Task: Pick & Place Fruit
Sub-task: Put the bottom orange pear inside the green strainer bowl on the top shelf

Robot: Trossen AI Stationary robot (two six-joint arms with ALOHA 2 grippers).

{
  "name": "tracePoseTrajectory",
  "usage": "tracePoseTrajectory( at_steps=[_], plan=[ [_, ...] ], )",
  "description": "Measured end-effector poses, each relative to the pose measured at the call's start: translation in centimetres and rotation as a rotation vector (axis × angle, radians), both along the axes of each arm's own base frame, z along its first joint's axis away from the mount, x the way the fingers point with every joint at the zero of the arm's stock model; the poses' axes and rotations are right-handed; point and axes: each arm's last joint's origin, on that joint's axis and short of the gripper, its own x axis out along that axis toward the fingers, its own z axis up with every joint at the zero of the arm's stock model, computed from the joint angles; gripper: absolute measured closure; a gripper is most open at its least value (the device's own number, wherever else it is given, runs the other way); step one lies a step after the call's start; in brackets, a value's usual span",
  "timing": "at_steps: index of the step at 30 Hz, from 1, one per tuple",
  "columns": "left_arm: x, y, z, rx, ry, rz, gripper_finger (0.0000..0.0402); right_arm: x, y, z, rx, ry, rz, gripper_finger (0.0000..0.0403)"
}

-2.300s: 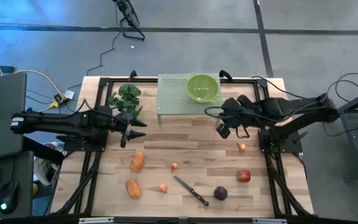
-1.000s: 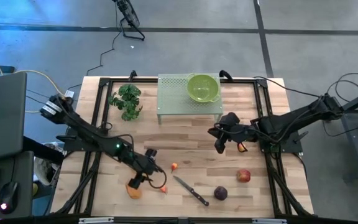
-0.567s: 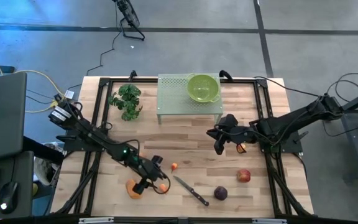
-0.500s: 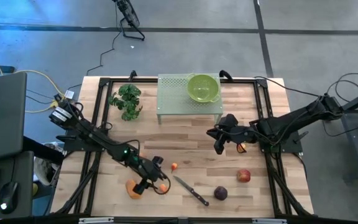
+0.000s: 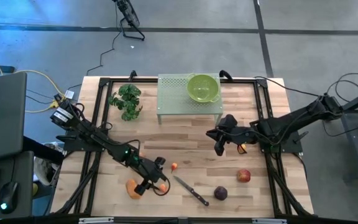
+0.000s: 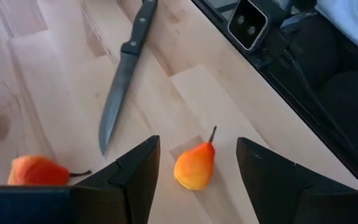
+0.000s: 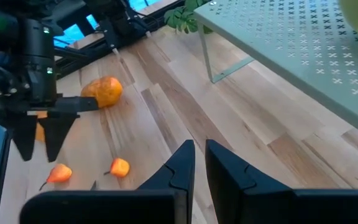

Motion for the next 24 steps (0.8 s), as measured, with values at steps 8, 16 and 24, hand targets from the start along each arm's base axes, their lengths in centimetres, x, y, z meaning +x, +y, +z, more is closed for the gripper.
tracePoseTrajectory(
  at_steps=[8, 16, 24],
  plan=[
    [1.6, -0.4, 3.4, 0.094, 0.108, 0.001, 0.0192, -0.1, 0.5, 0.1, 0.002, -0.011, 0.018, 0.0371],
    [2.0, -0.6, 5.6, 0.181, 0.146, -0.033, 0.0192, -0.1, 0.5, 0.1, 0.004, -0.011, 0.016, 0.0371],
    [3.1, -1.4, 1.5, 0.195, 0.246, -0.073, 0.0192, -0.1, 0.5, 0.1, 0.001, -0.009, 0.018, 0.0371]
  ],
)
